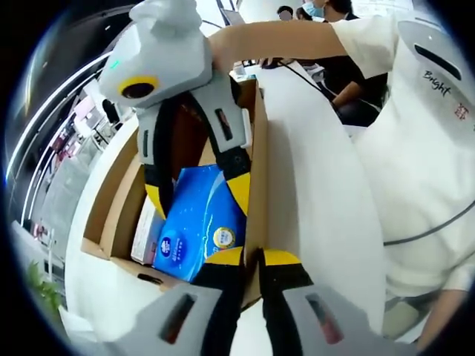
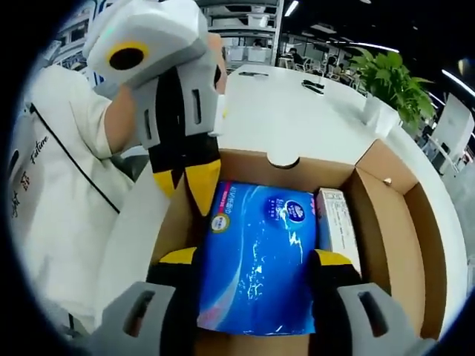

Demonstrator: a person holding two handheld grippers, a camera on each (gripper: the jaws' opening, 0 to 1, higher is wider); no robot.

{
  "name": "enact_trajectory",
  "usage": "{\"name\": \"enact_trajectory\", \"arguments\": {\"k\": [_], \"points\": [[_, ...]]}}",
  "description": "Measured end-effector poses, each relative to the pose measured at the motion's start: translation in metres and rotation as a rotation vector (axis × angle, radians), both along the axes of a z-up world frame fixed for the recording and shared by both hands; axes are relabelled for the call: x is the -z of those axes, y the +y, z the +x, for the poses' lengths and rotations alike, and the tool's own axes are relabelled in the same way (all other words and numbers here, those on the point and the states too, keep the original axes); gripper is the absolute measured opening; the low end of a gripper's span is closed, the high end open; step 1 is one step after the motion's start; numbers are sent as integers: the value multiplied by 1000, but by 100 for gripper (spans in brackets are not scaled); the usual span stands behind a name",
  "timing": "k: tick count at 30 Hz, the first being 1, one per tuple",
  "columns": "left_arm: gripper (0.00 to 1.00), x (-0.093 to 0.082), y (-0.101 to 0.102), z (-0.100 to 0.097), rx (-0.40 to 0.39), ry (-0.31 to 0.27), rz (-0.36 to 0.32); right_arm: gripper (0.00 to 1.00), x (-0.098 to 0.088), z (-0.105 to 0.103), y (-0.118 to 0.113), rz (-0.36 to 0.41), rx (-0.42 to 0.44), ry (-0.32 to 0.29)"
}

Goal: Operate the shoe box by opening the lid, removing the specified soft item, and placing it in the target area until the item is outside and the box remains undamaged.

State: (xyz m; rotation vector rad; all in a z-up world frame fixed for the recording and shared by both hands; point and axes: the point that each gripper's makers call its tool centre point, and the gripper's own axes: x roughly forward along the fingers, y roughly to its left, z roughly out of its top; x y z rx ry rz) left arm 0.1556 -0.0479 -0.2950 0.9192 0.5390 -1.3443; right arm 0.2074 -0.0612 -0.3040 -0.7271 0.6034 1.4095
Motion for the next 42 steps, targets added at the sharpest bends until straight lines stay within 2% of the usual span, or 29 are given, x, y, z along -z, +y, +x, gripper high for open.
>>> {"name": "enact_trajectory", "arguments": {"k": [21, 26, 34, 42], "points": [[7, 0, 0, 0, -4, 4, -4, 59, 0, -12, -34, 0, -24, 4], [7, 0, 0, 1, -5, 3, -1, 59, -1, -14, -48, -24, -49, 5], [7, 0, 0, 1, -5, 6, 3, 59, 0, -14, -63, -47, -42, 8], [7, 0, 0, 1, -5, 8, 4, 59, 1, -12, -75, -108, -35, 2]]}}
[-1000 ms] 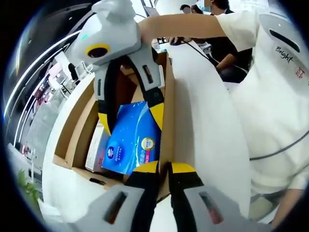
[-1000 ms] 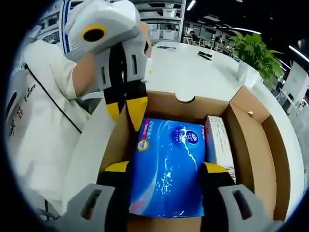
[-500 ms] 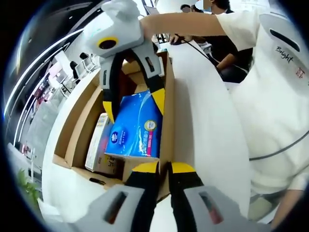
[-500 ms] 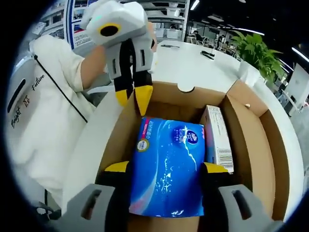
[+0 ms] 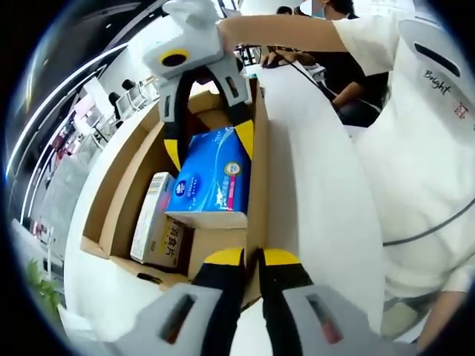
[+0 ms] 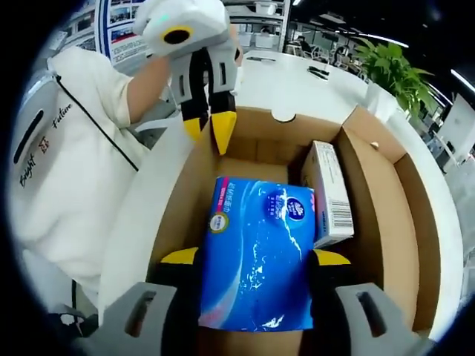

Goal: Operate the shoe box by opening the lid, removing the specified soft item, and placing it in the target area until the item is outside and the box remains undamaged.

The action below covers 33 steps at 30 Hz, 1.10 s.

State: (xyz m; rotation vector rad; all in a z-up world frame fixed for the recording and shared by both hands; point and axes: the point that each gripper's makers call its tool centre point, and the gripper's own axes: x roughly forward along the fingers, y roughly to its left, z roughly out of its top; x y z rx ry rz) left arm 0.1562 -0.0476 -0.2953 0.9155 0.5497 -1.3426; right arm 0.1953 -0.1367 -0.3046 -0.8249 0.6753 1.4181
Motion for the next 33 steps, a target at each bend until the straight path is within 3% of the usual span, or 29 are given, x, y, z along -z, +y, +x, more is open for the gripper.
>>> {"name": "enact_trajectory", "arguments": {"k": [10, 24, 33], "points": [[7, 0, 0, 0, 0, -1, 0, 59, 0, 5, -23, -37, 16, -2], [7, 0, 0, 0, 1, -8, -4, 59, 3, 10, -58, -197, 47, -13], [7, 0, 0, 0, 2, -9, -4, 59, 4, 12, -66, -207, 66, -13]]}}
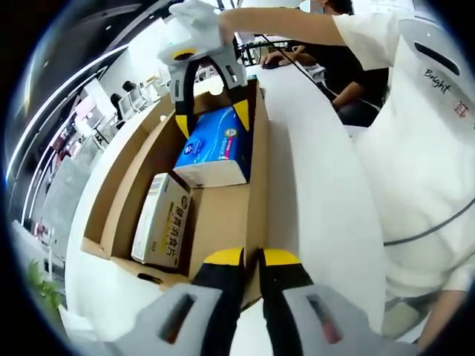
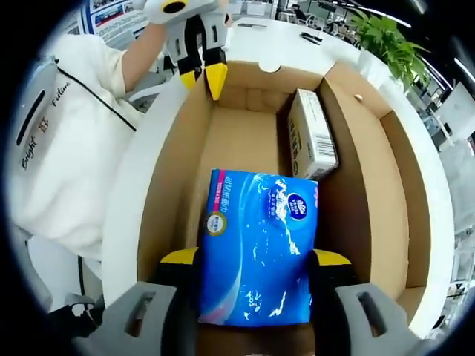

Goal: Operate the shoe box by opening the lid, removing the specified soft item, and placing it in the target area until the item is outside and the box remains undamaged.

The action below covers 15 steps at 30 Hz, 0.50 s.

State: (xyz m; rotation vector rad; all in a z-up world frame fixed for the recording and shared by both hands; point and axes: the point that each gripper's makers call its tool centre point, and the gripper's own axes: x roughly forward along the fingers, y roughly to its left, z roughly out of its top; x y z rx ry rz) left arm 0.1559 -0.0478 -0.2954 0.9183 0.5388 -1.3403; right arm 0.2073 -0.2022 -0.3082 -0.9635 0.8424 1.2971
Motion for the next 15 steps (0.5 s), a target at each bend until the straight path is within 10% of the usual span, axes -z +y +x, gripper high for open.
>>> {"name": "enact_trajectory", "arguments": {"k": [15], "points": [[7, 0, 0, 0, 0, -2, -2, 64, 8, 2, 6, -145, 21, 15]]}}
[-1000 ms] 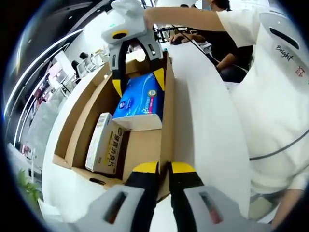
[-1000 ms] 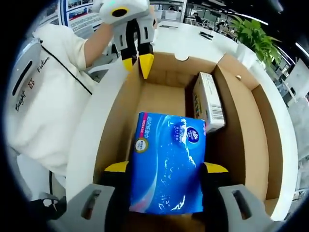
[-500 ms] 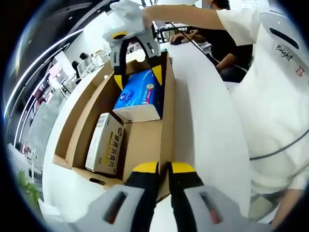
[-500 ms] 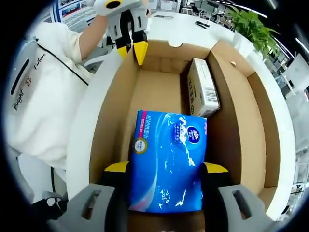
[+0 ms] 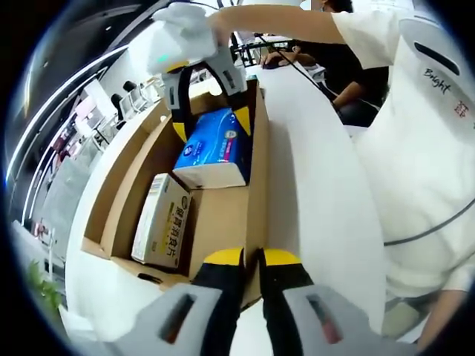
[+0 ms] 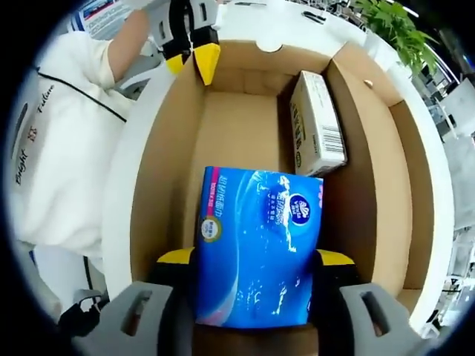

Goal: Operate the shoe box by opening the lid, removing the specified soft item, and placing it in the target area until the item is outside and the box remains undamaged.

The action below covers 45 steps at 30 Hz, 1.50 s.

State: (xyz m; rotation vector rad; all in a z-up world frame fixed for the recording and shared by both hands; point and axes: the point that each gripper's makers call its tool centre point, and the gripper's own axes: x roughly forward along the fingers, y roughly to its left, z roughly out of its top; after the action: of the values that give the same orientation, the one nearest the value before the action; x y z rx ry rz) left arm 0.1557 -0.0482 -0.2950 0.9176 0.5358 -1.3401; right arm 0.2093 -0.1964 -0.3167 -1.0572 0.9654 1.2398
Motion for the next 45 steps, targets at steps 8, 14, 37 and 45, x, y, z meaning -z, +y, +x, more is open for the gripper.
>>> {"name": "enact_trajectory", "arguments": {"k": [8, 14, 37, 45], "points": [[7, 0, 0, 0, -1, -3, 3, 70, 16, -1, 3, -70, 28, 30], [7, 0, 0, 0, -1, -3, 4, 72, 22, 1, -1, -106, 61, 42], [7, 0, 0, 0, -1, -3, 8, 76, 35, 2, 1, -119, 82, 87], [7, 0, 0, 1, -1, -4, 9, 72, 34, -4, 2, -117, 64, 91]]}}
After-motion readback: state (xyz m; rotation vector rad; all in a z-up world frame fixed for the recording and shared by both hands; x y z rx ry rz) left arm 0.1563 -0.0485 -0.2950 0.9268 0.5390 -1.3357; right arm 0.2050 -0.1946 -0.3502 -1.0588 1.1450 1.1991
